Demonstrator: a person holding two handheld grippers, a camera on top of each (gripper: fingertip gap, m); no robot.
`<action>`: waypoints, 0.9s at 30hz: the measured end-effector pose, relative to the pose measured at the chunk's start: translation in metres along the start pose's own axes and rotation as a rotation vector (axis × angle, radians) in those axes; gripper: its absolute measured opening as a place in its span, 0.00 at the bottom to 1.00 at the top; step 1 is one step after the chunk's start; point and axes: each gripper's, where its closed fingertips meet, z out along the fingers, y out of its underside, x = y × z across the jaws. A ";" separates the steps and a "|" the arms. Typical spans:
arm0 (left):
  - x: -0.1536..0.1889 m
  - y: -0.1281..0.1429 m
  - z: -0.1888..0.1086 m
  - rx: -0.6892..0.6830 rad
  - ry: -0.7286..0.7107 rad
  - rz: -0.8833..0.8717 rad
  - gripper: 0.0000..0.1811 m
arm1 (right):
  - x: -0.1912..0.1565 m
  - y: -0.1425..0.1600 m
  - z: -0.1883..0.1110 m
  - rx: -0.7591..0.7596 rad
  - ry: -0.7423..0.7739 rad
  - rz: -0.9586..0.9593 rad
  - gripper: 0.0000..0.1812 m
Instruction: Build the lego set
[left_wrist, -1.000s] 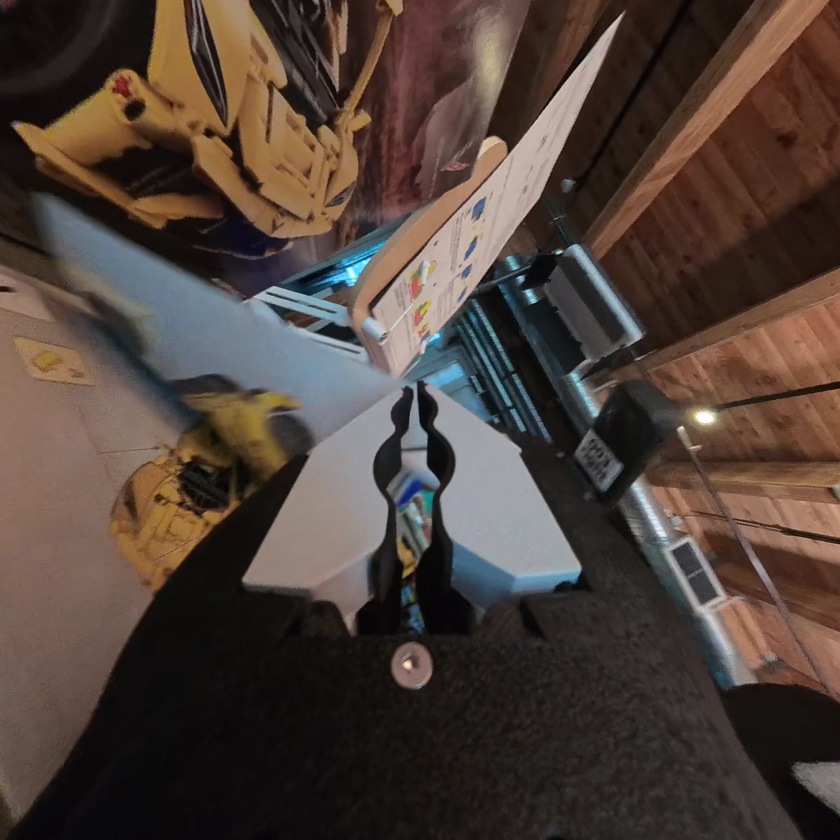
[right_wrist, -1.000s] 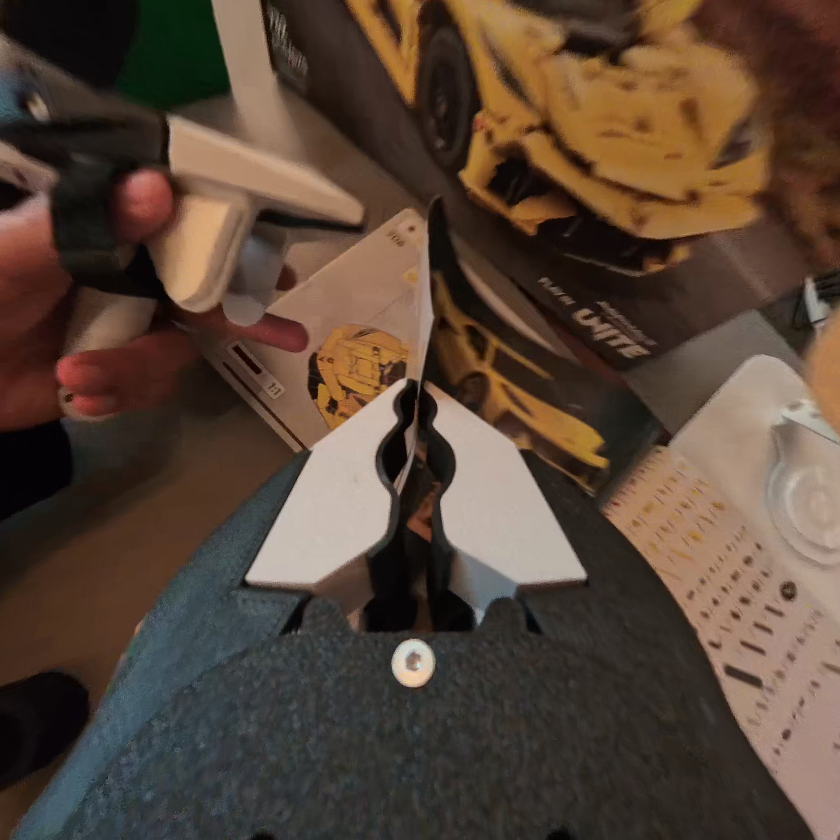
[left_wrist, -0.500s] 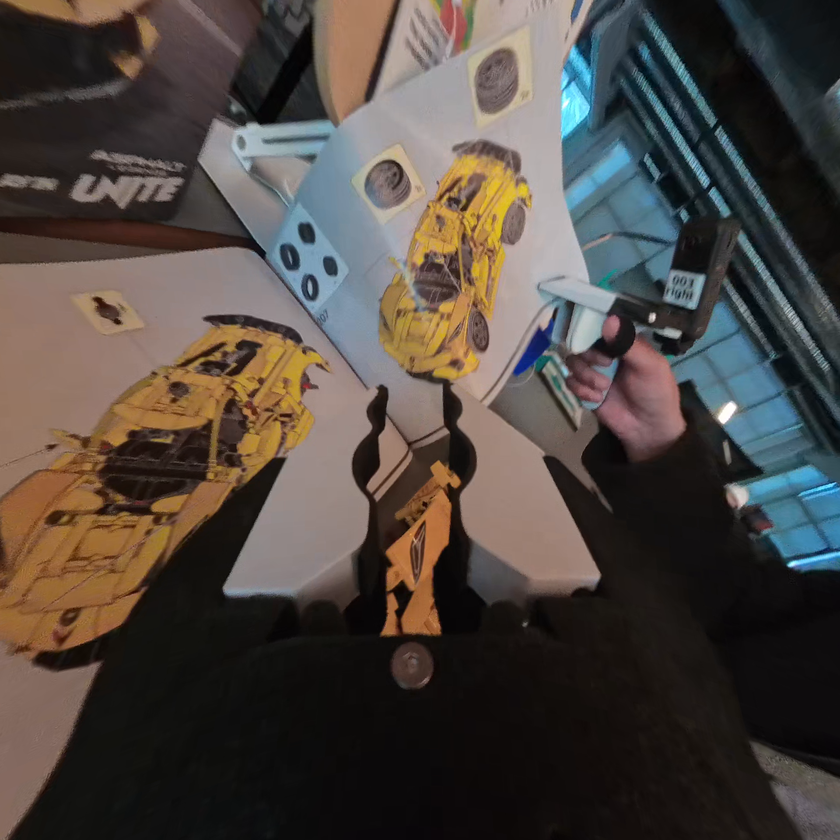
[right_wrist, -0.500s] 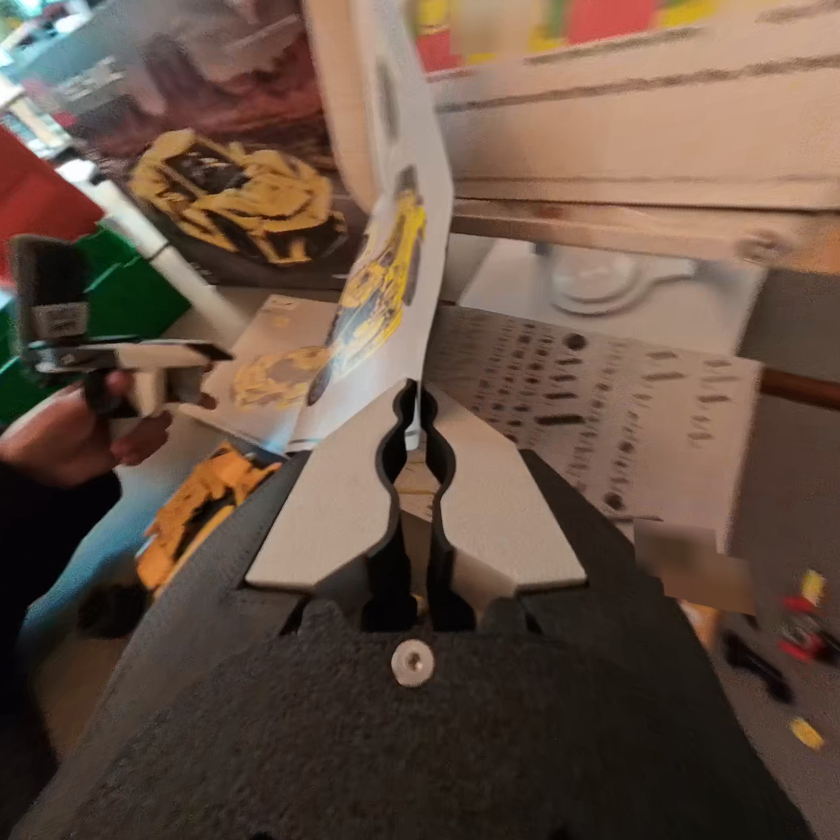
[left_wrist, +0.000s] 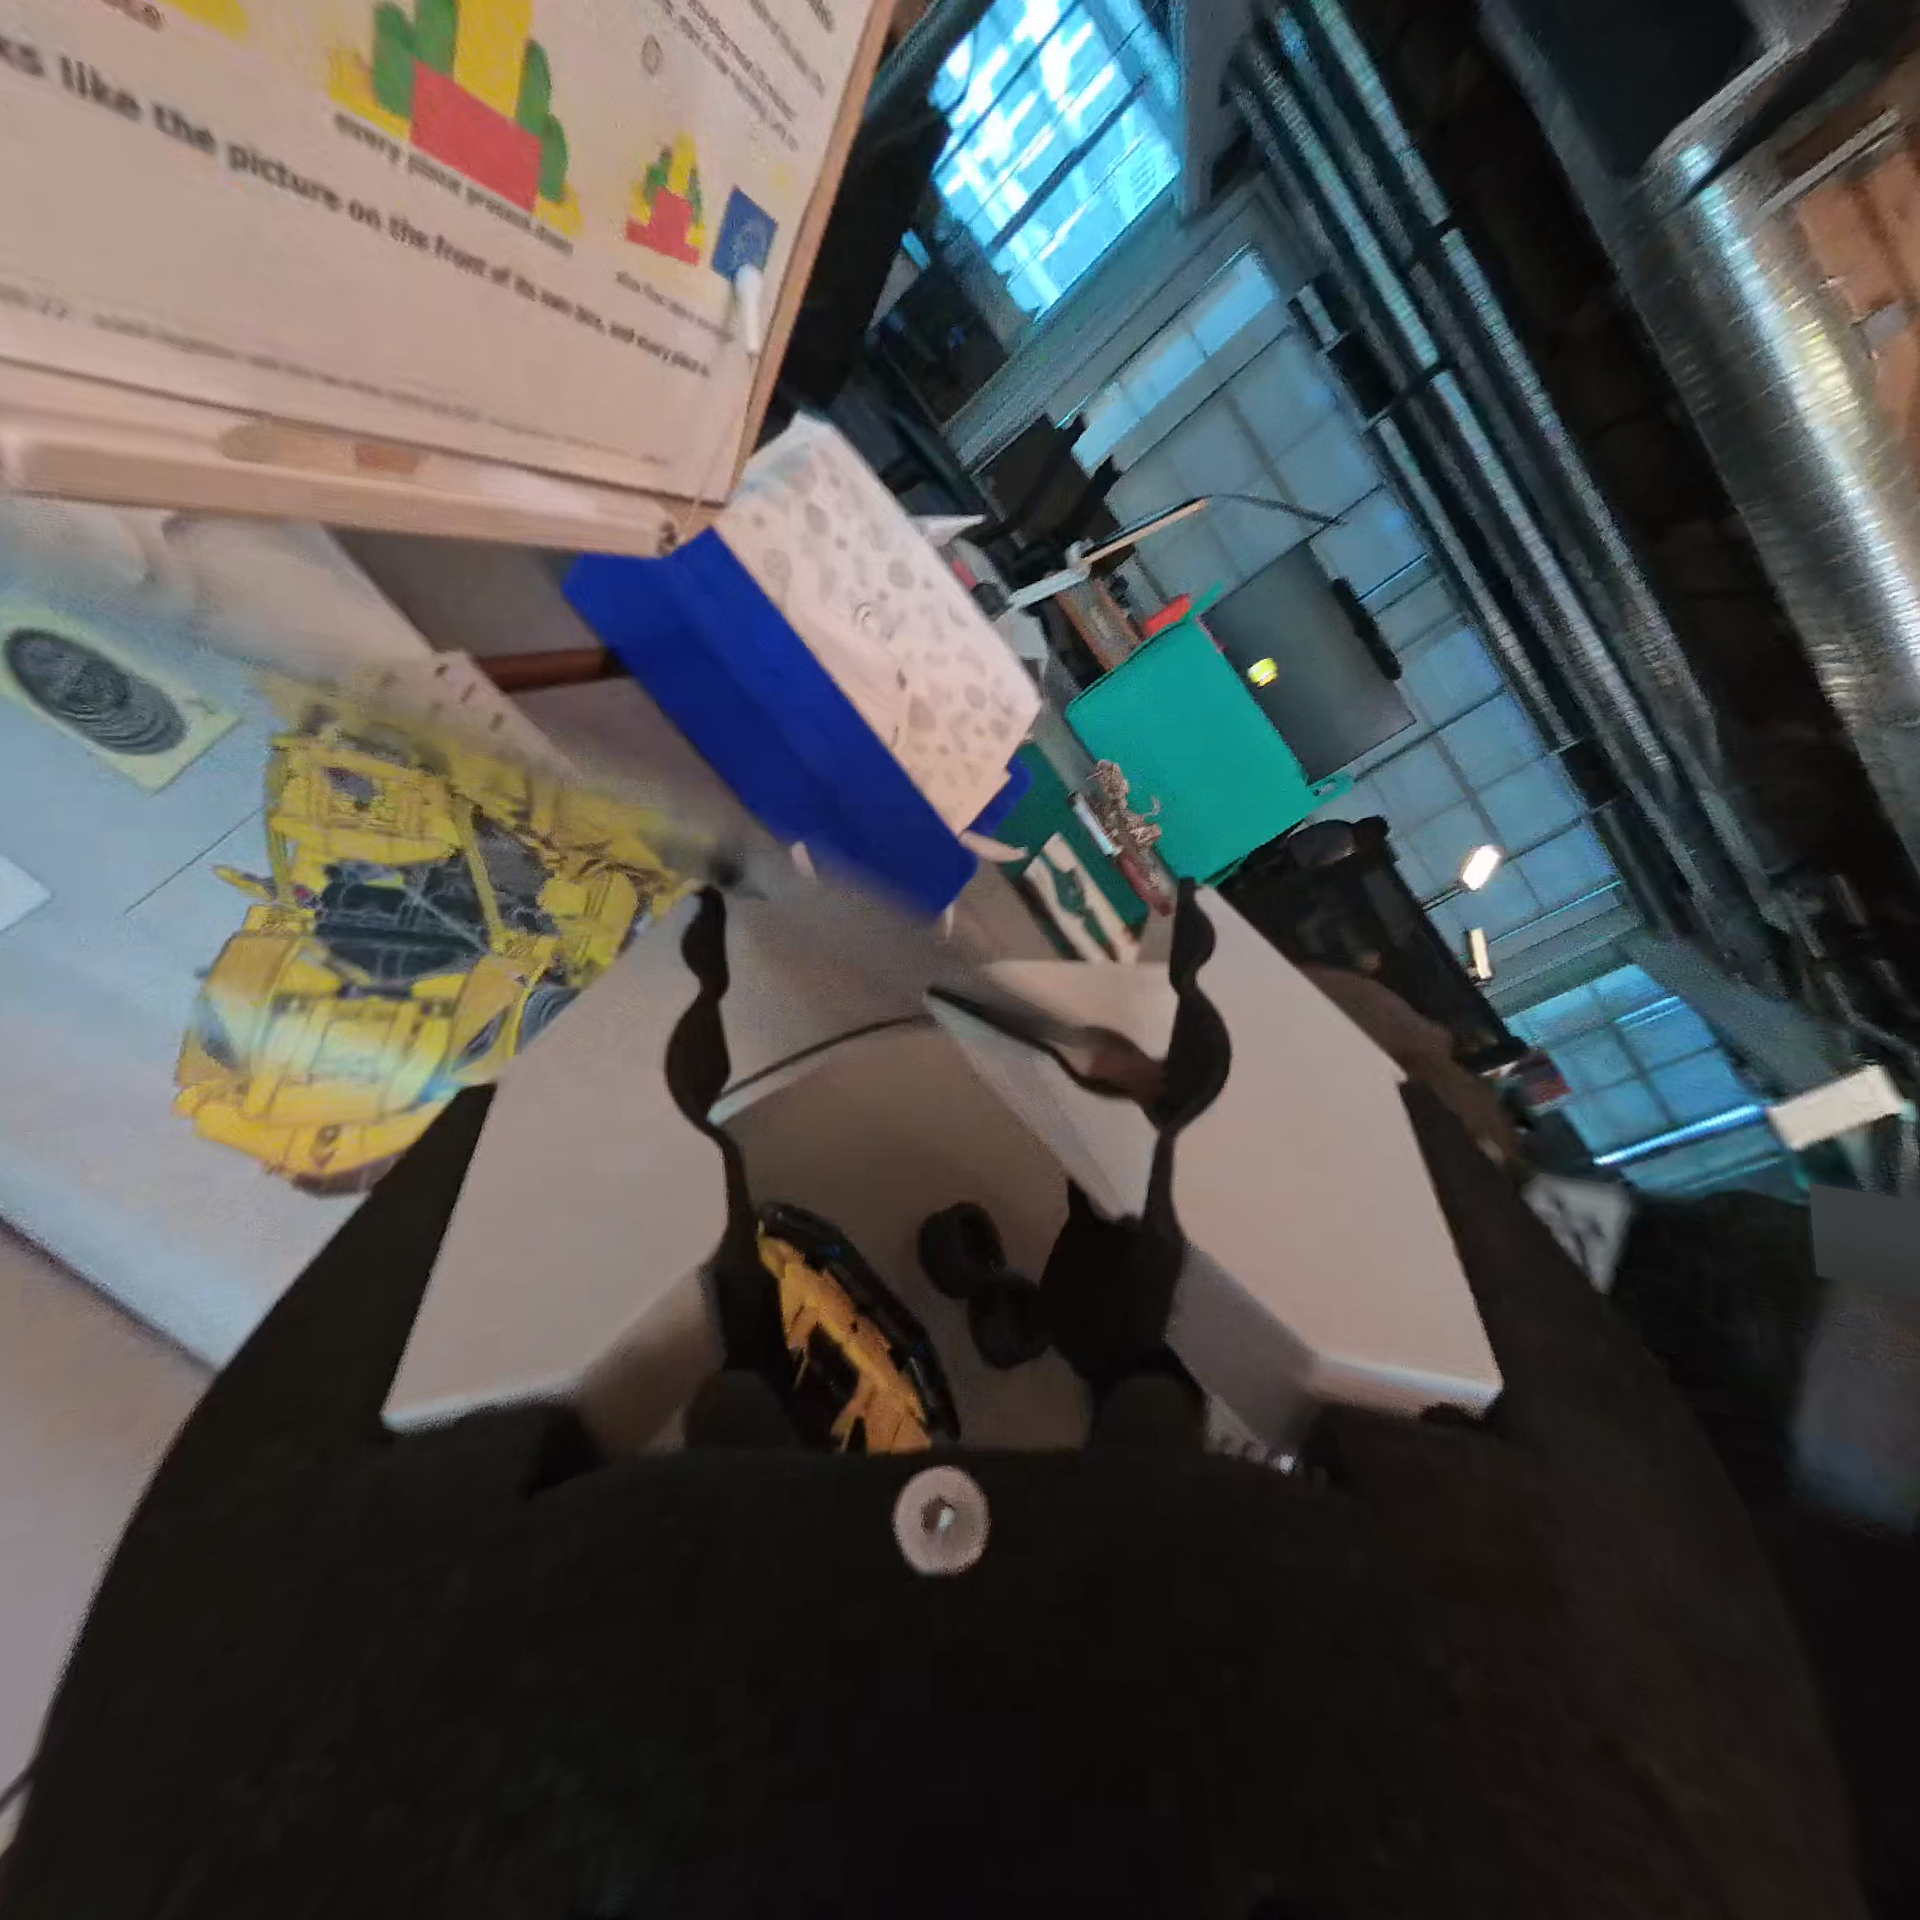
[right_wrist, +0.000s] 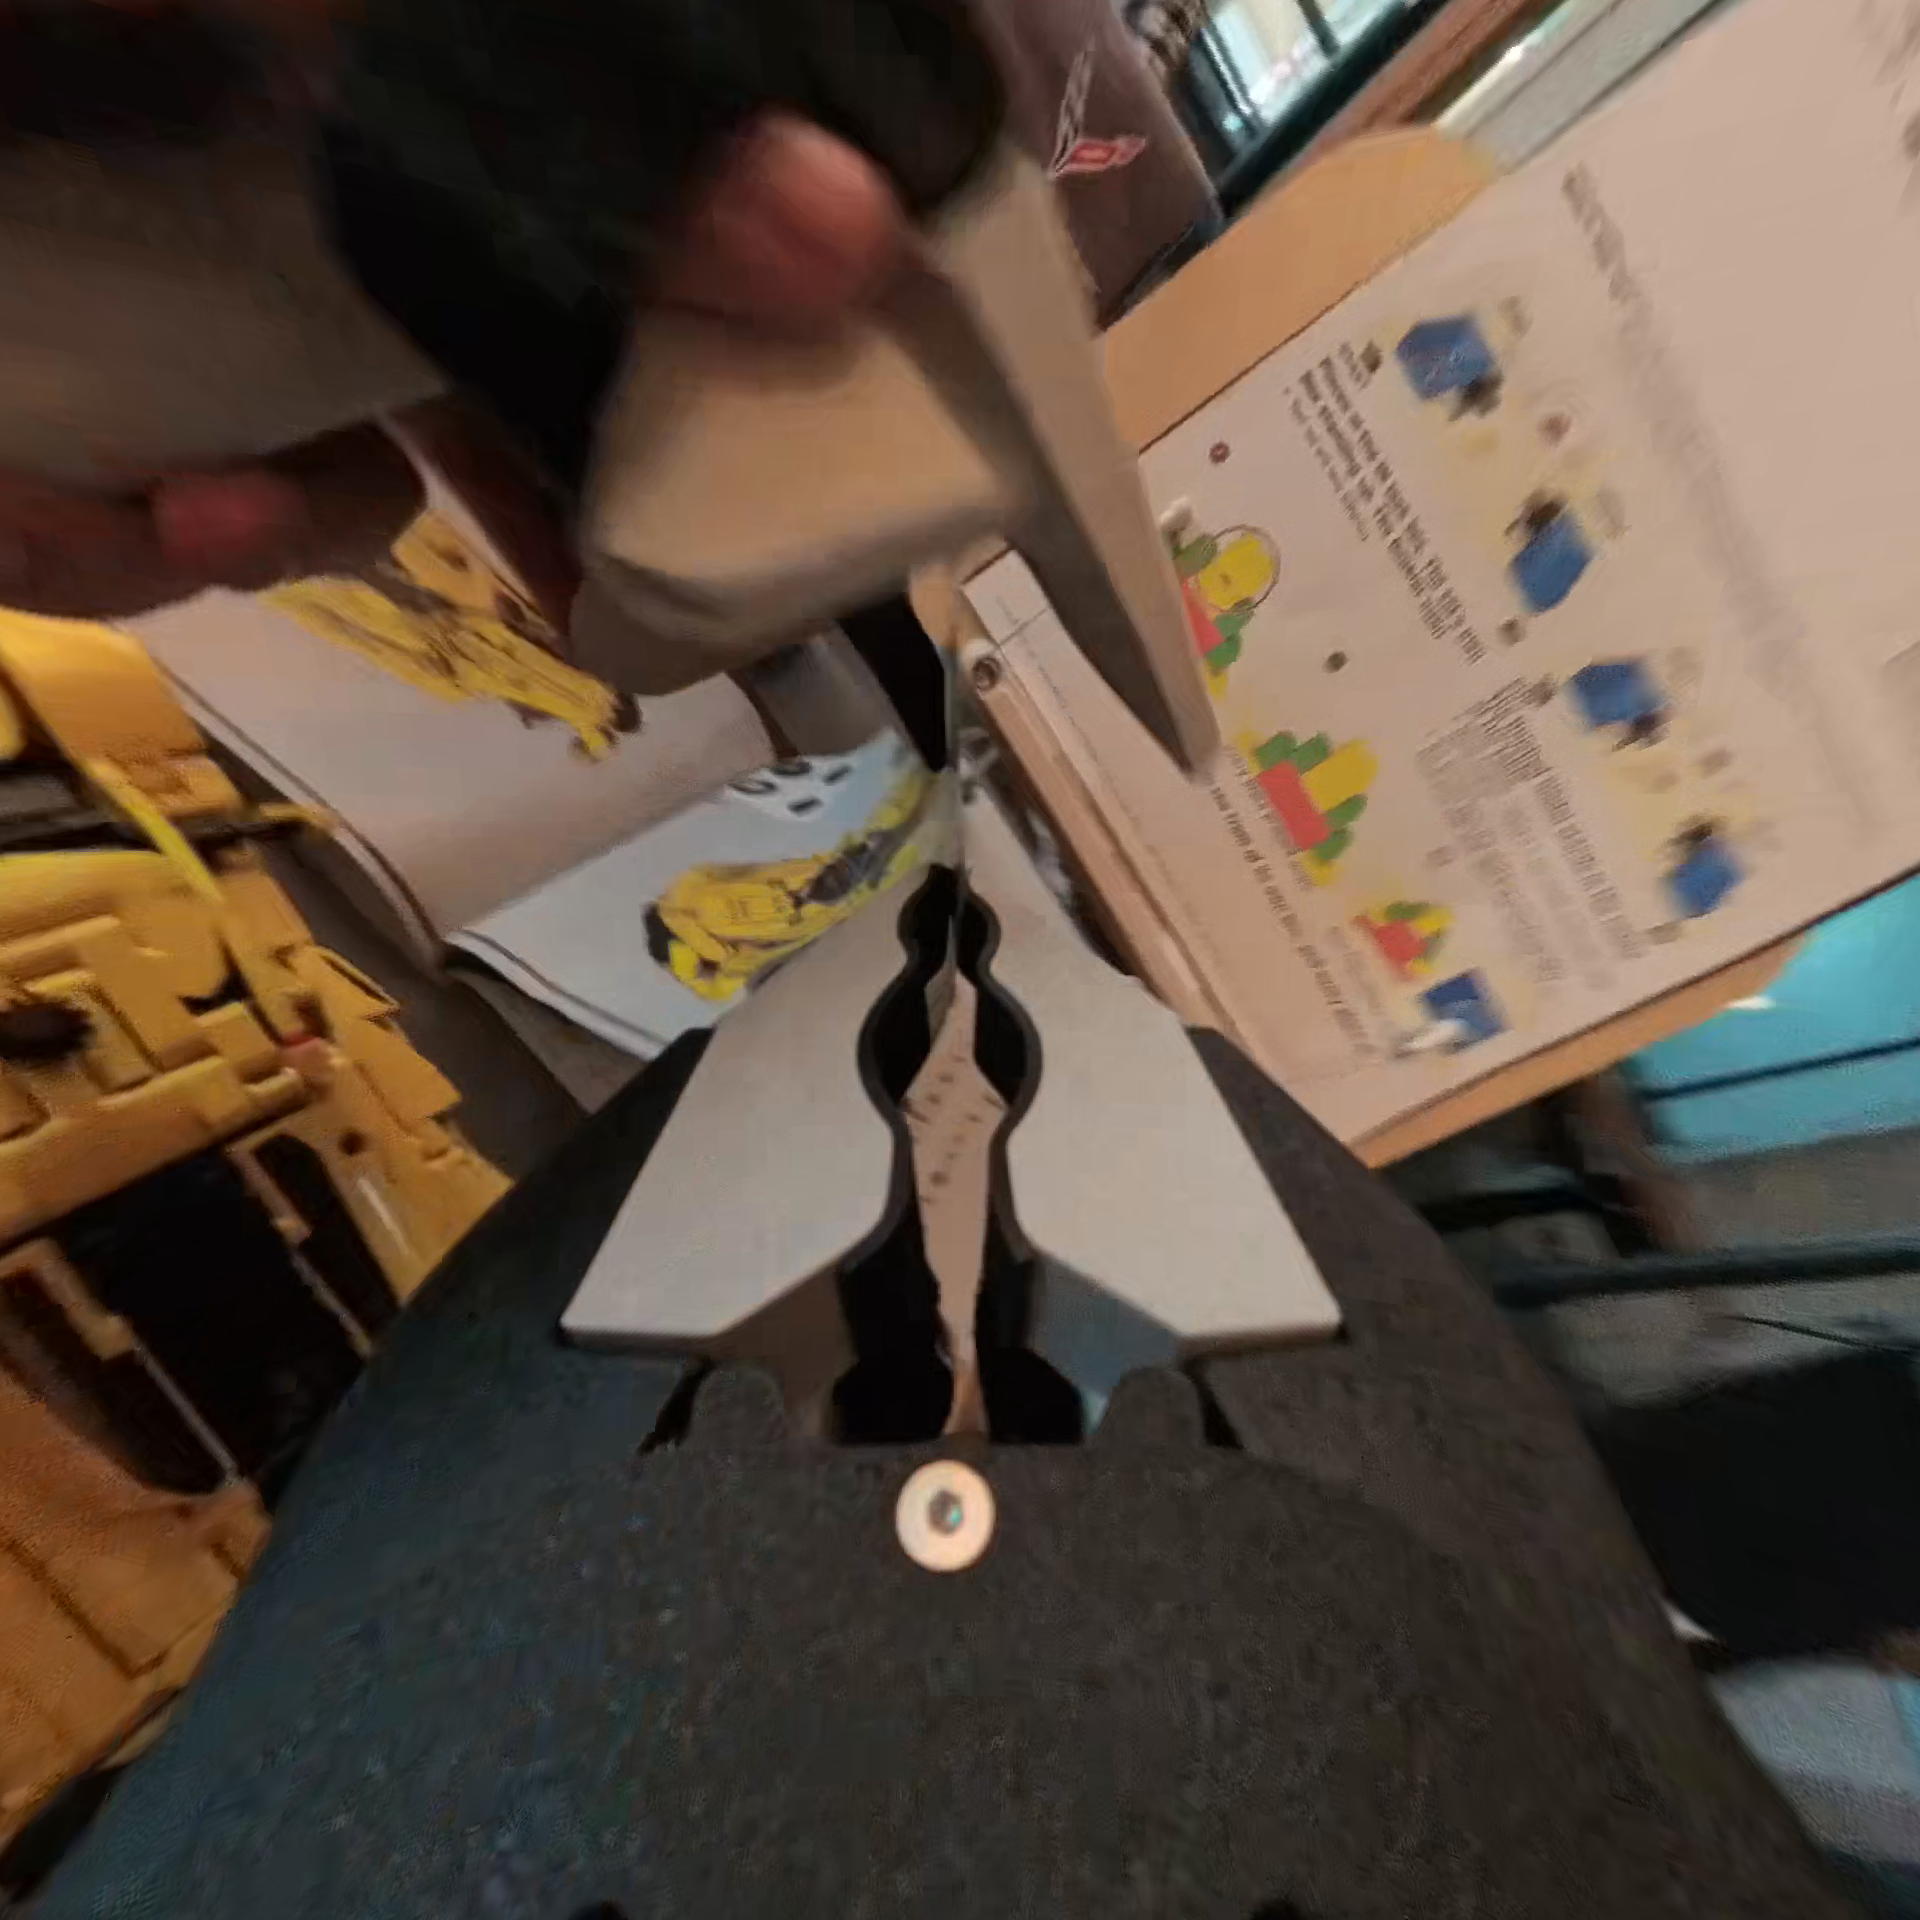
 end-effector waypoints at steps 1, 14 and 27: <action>-0.001 0.002 -0.001 -0.021 -0.030 -0.002 0.48 | -0.003 -0.006 -0.001 -0.027 0.056 -0.079 0.00; -0.011 0.002 -0.043 0.009 0.257 -0.143 0.00 | -0.021 -0.054 -0.032 0.279 -0.618 0.649 0.38; 0.013 -0.001 -0.031 -0.024 0.434 -0.058 0.09 | -0.016 -0.026 0.020 0.245 -0.988 0.950 0.13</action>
